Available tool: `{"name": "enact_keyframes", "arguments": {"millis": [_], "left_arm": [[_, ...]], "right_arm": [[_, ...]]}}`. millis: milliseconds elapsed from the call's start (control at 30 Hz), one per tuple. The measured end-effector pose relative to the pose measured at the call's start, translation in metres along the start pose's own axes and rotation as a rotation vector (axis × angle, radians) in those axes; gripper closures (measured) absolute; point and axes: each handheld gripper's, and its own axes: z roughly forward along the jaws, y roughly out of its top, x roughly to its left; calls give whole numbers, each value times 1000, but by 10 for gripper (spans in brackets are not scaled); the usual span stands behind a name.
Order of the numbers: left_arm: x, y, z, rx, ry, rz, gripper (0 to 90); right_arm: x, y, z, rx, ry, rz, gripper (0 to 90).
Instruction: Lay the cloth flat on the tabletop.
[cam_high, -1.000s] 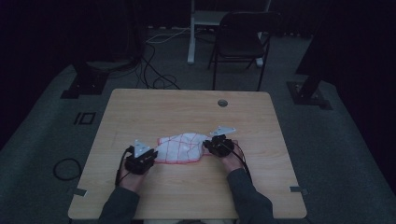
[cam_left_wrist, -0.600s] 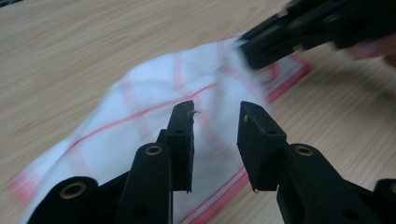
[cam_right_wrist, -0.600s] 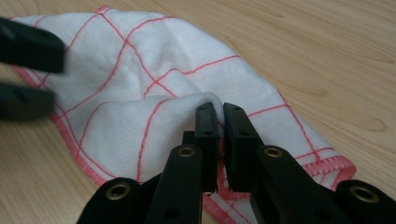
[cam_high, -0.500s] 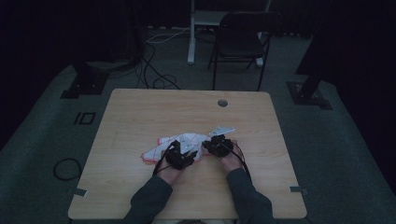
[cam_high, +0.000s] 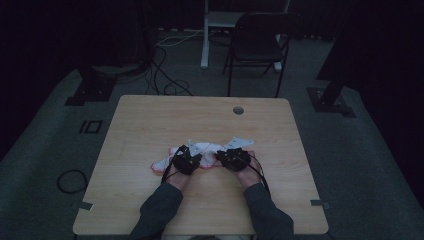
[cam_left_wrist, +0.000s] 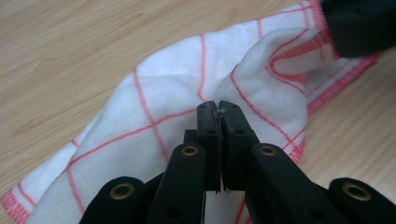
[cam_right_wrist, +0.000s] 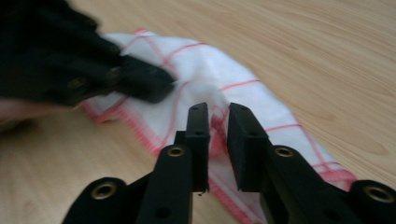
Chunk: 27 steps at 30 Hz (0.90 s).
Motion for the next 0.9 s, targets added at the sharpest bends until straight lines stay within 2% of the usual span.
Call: {"name": "enact_keyframes", "arguments": {"millis": [100, 300, 467, 533, 633, 833, 900], "left_arm": [[5, -1, 1, 9, 8, -7, 879], [12, -3, 2, 17, 17, -25, 879], [17, -5, 4, 20, 15, -49, 879], [17, -5, 4, 21, 15, -49, 878], [17, -5, 5, 22, 14, -52, 878], [17, -5, 5, 25, 15, -51, 874], [17, -5, 5, 25, 17, -50, 874]], "right_arm": [[5, -1, 4, 12, 17, -25, 823], [4, -5, 16, 64, 6, -28, 779], [10, -7, 11, 19, 50, -60, 773], [12, -8, 10, 25, 66, -66, 792], [12, -10, 17, 68, 43, -76, 790], [6, -8, 30, 92, -11, -36, 644], [4, -5, 33, 91, 2, -22, 637]]}}
